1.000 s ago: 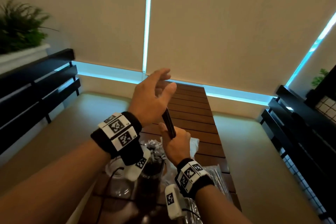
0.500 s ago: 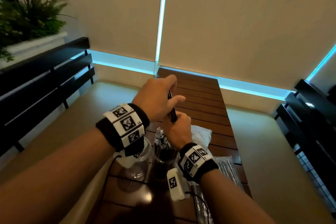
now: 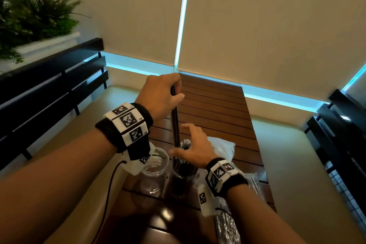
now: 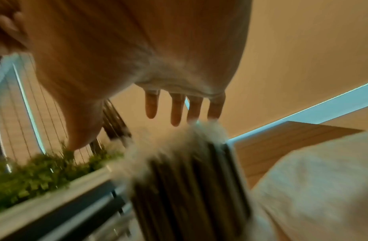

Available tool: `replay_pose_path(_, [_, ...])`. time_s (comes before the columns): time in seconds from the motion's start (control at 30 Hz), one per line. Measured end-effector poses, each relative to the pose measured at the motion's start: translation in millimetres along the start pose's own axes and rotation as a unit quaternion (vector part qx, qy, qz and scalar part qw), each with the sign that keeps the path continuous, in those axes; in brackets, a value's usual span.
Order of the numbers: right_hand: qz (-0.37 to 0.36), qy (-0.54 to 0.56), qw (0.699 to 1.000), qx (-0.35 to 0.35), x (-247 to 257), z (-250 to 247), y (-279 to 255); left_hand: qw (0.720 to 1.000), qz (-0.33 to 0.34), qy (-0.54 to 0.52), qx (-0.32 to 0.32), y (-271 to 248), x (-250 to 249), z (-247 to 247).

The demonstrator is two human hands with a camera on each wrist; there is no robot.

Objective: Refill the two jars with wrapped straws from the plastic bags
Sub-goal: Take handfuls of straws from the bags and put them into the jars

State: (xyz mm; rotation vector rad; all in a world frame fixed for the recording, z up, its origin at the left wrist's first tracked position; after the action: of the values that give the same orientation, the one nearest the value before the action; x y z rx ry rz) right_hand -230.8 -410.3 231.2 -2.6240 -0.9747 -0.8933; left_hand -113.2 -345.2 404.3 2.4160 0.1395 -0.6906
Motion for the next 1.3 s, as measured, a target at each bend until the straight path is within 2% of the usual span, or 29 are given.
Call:
replay_pose_path(0.07, [0.035, -0.007, 0.999, 0.025, -25, 18, -9, 1.0, -0.018, -0.018, 0.002, -4, 12, 7])
replay_pose_path(0.17, [0.048, 0.05, 0.997, 0.012, -41, 30, -16, 0.999, -0.028, -0.02, 0.015, -13, 24, 25])
replay_pose_path(0.37, [0.027, 0.073, 0.997, -0.015, -45, 32, -11, 0.998, 0.013, -0.038, 0.054, -26, 23, 63])
replay_pose_path(0.43, [0.016, 0.086, 0.996, -0.017, -45, 35, -10, 0.993, 0.041, -0.02, 0.113, -41, 24, 97])
replay_pose_path(0.53, [0.002, 0.108, 0.993, -0.041, -45, 32, -10, 0.964, 0.06, 0.047, 0.255, -75, 37, 156])
replay_pose_path(0.6, [0.003, 0.118, 0.992, -0.041, -45, 28, -12, 0.952, 0.052, 0.095, 0.288, -88, 48, 170])
replay_pose_path(0.7, [0.018, 0.118, 0.992, -0.028, -48, 30, -11, 0.962, 0.085, 0.156, 0.207, -80, 43, 156])
replay_pose_path(0.77, [0.013, 0.093, 0.995, -0.039, -47, 33, -7, 0.969, 0.104, 0.152, 0.166, -73, 33, 151])
replay_pose_path(0.87, [-0.017, 0.014, 0.999, -0.039, -44, 40, -8, 0.968, 0.078, 0.119, 0.207, -77, 28, 171])
replay_pose_path(1.0, [0.054, 0.068, 0.996, -0.036, -77, 49, -20, 0.952, 0.021, 0.111, 0.286, -105, 41, 208])
replay_pose_path(1.1, [0.05, 0.036, 0.998, 0.007, -77, 54, -34, 0.954, 0.03, 0.138, 0.263, -102, 40, 209])
replay_pose_path(1.17, [0.022, 0.047, 0.999, -0.004, -65, 49, -41, 0.961, 0.042, 0.146, 0.231, -98, 35, 206])
replay_pose_path(1.23, [-0.005, 0.014, 1.0, -0.021, -58, 46, -42, 0.955, 0.061, 0.167, 0.239, -102, 32, 211])
replay_pose_path(1.3, [0.0, -0.003, 1.0, -0.012, -60, 49, -41, 0.951, 0.085, 0.193, 0.226, -109, 29, 216])
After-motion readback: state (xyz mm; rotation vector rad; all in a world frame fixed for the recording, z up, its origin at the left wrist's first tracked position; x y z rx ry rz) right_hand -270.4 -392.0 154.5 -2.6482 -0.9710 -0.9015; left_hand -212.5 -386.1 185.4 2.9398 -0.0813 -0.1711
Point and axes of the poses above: each hand's wrist, its own y-axis towards the middle knuckle, its own z-axis out of the palm, x = y × z, the point moved 9 cm from there along y, towards the middle knuckle
